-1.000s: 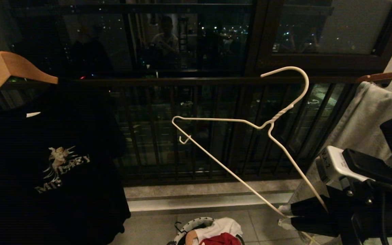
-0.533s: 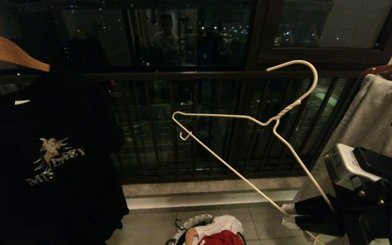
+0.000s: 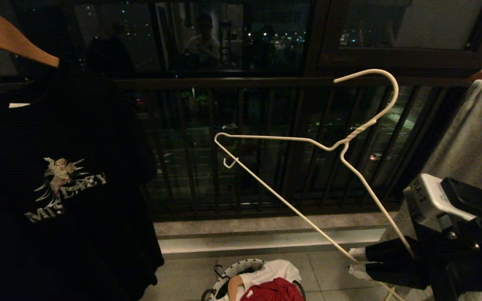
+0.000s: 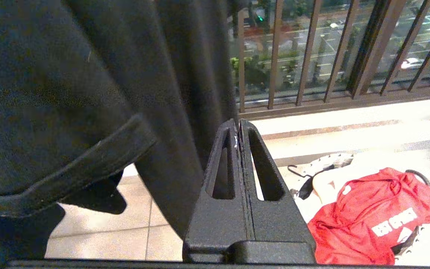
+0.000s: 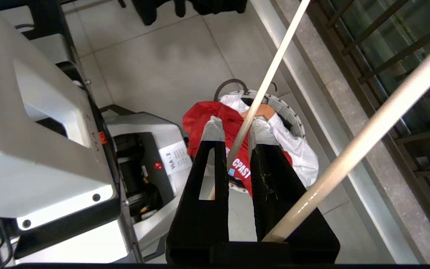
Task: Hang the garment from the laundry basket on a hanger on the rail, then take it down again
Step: Pick up clothes from the basket
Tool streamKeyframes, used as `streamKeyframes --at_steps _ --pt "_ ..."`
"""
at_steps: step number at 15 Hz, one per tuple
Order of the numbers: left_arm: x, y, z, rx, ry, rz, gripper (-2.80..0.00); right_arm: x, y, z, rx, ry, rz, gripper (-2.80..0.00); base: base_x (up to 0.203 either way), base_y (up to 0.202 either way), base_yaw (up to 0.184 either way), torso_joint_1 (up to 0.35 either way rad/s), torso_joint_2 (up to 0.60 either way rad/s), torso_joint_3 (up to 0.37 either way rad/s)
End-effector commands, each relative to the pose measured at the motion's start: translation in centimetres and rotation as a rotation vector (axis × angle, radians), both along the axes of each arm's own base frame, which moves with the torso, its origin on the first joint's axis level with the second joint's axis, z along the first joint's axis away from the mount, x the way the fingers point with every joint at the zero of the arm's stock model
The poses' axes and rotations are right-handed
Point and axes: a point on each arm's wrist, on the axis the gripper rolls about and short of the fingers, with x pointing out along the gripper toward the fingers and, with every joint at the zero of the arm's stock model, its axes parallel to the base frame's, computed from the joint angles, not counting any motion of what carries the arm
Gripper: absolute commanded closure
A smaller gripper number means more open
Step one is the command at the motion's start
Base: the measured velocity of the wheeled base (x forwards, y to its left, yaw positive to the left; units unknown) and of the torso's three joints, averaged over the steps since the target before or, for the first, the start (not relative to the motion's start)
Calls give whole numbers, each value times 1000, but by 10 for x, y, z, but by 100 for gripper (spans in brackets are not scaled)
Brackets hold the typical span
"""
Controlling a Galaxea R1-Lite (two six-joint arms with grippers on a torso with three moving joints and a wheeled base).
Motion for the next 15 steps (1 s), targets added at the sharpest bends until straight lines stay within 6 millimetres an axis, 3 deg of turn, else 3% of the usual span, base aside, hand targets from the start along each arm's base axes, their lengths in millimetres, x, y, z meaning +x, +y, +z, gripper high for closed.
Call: streamKeyframes --at_steps 1,15 --pt "0 0 0 0 0 0 0 -1 -2 1 4 -7 -3 0 0 0 0 -163 378 209" --pt "0 0 0 0 2 0 0 -5 -4 5 14 -24 -3 0 0 0 0 -214 521 304"
